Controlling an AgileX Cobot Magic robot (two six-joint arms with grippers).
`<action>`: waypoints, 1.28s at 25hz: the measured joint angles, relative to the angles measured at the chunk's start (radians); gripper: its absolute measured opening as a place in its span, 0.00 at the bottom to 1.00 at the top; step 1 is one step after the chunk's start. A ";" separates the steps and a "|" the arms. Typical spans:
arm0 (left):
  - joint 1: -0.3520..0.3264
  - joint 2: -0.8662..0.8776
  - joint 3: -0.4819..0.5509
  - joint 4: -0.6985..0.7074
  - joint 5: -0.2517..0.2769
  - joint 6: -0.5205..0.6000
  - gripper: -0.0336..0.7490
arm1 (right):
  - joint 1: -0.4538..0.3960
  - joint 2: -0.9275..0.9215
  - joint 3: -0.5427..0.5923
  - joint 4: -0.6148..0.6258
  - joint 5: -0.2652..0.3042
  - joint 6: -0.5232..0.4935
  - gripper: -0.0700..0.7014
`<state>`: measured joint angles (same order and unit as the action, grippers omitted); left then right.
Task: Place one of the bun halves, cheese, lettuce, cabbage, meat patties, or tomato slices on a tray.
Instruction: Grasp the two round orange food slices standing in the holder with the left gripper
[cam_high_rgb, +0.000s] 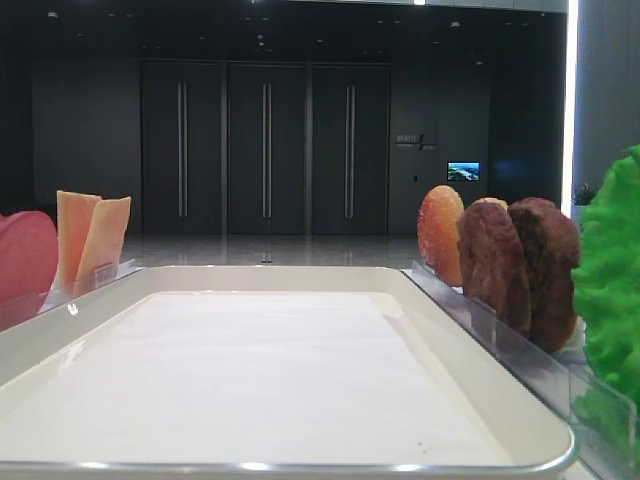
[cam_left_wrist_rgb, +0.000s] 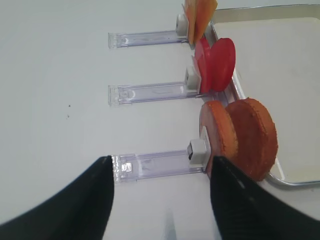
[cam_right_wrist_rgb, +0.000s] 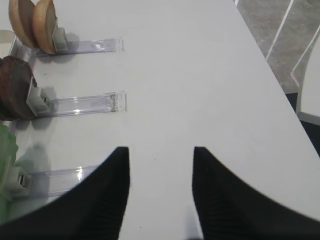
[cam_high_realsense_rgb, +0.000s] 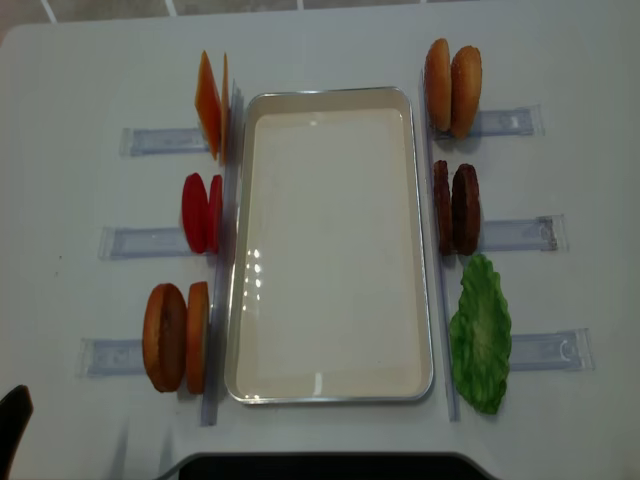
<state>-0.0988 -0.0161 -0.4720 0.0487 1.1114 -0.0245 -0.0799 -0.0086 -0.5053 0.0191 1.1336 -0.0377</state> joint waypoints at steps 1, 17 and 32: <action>0.000 0.000 0.000 0.000 0.000 0.001 0.64 | 0.000 0.000 0.000 0.000 0.000 0.000 0.47; 0.000 0.000 0.000 -0.003 0.001 0.014 0.64 | 0.000 0.000 0.000 0.000 0.000 0.000 0.47; 0.000 0.413 -0.148 0.035 0.085 -0.113 0.64 | 0.000 0.000 0.000 0.000 0.000 0.000 0.47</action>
<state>-0.0988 0.3969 -0.6202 0.0840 1.1960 -0.1371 -0.0799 -0.0086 -0.5053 0.0191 1.1336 -0.0377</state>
